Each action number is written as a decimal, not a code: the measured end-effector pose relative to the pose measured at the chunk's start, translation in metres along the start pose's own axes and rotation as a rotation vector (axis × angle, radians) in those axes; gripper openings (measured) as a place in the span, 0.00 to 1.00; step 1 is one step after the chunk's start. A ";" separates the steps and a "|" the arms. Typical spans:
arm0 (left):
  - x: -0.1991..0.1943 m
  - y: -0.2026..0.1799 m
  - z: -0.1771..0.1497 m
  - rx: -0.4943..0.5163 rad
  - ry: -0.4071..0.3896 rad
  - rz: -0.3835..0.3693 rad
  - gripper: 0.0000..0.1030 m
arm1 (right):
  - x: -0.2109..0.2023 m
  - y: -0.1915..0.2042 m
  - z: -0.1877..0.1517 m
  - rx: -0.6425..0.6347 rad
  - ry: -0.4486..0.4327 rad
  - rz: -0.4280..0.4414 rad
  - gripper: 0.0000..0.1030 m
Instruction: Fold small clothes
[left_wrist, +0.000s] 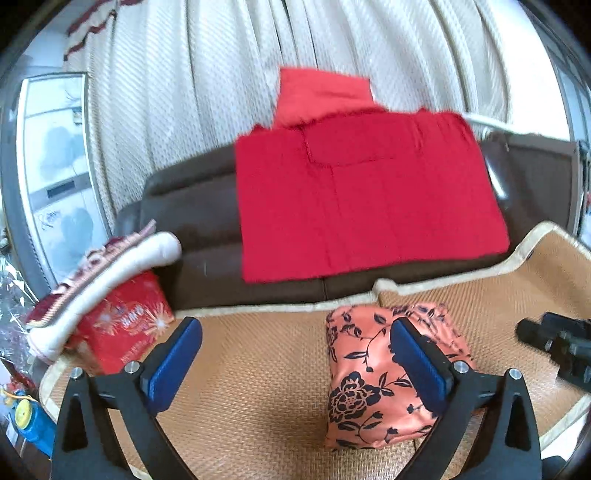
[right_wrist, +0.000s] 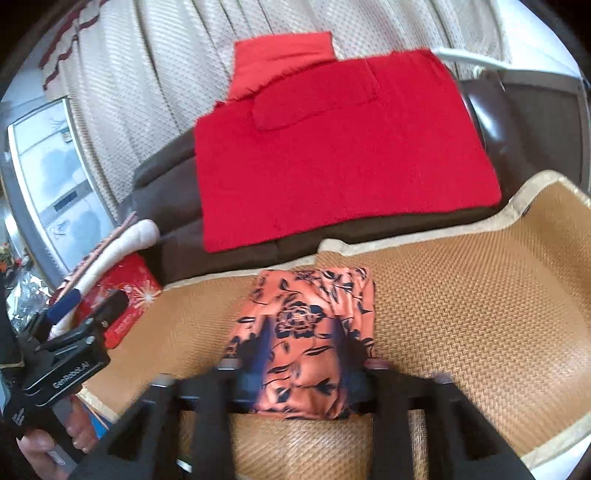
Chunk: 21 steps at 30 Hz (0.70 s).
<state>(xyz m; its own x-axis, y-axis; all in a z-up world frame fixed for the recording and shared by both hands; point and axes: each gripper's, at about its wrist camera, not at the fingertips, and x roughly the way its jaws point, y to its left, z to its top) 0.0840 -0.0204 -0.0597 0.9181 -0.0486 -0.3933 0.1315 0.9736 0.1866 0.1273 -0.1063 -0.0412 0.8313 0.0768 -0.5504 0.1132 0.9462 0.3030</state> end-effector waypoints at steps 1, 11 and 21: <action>-0.007 0.003 0.002 -0.003 -0.006 0.000 0.99 | -0.012 0.006 -0.001 -0.009 -0.023 -0.001 0.83; -0.071 0.032 0.004 -0.038 -0.069 0.033 0.99 | -0.065 0.056 -0.007 -0.088 -0.096 -0.060 0.83; -0.112 0.058 0.013 -0.117 -0.103 0.047 0.99 | -0.121 0.080 0.000 -0.127 -0.162 -0.101 0.83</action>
<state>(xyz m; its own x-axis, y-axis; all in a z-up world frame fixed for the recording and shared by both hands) -0.0060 0.0387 0.0069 0.9565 -0.0195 -0.2910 0.0489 0.9944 0.0941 0.0357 -0.0402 0.0499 0.8969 -0.0626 -0.4378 0.1400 0.9792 0.1468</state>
